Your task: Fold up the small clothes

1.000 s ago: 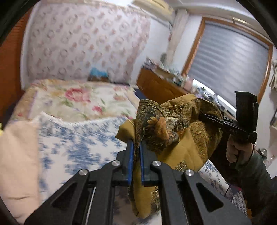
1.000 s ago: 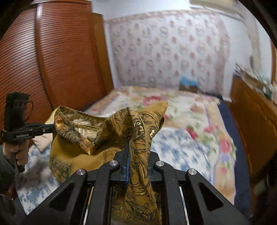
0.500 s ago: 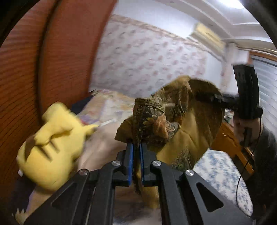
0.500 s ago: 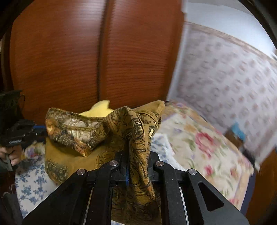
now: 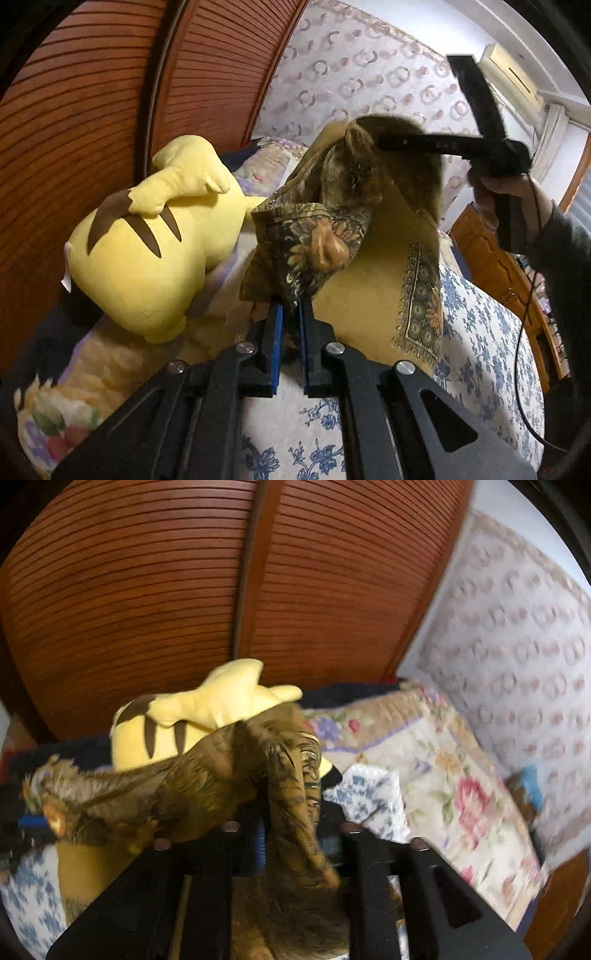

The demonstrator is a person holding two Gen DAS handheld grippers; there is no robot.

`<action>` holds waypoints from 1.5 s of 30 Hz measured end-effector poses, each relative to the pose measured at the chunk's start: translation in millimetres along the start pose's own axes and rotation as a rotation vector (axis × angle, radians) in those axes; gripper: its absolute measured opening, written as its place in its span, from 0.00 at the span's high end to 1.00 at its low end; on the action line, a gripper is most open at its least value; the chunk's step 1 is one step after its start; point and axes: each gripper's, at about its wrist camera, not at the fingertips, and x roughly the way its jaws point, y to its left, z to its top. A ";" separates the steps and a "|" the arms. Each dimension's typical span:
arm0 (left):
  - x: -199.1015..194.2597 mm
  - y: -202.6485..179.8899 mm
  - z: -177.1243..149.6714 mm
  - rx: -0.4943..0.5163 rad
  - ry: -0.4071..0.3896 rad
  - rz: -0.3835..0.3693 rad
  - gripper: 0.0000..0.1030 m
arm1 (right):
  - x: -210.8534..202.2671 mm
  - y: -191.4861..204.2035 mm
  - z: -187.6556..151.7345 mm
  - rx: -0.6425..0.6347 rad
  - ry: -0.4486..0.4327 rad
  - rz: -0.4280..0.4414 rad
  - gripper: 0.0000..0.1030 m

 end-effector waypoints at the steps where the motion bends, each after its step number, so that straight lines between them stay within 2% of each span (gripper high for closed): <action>1: -1.7 -1.2 0.5 0.011 -0.001 0.000 0.94 | 3.8 -5.8 -1.3 0.033 0.009 -0.009 0.58; 4: -17.8 -13.2 1.7 0.058 -0.019 0.005 0.89 | 9.8 -15.4 -16.4 0.086 0.020 -0.043 0.57; 5: -24.3 -14.5 3.7 0.067 -0.026 0.005 0.85 | 6.3 -18.2 -22.6 0.103 0.009 -0.061 0.57; 9: -43.5 -24.3 12.1 0.129 -0.071 0.034 0.78 | -7.1 -26.8 -37.4 0.188 -0.039 -0.081 0.56; 14: -51.9 -45.0 17.8 0.218 -0.078 0.029 0.72 | -41.8 -22.8 -62.5 0.267 -0.095 -0.079 0.56; 21: -56.4 -86.7 14.2 0.301 -0.094 0.048 0.71 | -110.9 4.6 -119.1 0.361 -0.165 -0.123 0.54; 25: -64.2 -117.7 4.8 0.362 -0.116 0.053 0.71 | -153.0 28.5 -153.3 0.391 -0.195 -0.147 0.39; 27: -68.0 -132.9 -0.8 0.389 -0.119 0.048 0.71 | -171.8 39.7 -167.6 0.402 -0.216 -0.159 0.34; 31: -79.6 -160.1 -11.3 0.409 -0.130 0.022 0.71 | -211.5 58.1 -197.9 0.457 -0.250 -0.219 0.31; 39: -107.4 -206.4 -30.7 0.467 -0.170 -0.020 0.71 | -294.5 81.4 -264.3 0.600 -0.325 -0.419 0.31; 45: -127.5 -229.2 -39.2 0.497 -0.202 -0.025 0.71 | -338.1 90.7 -294.2 0.658 -0.363 -0.511 0.31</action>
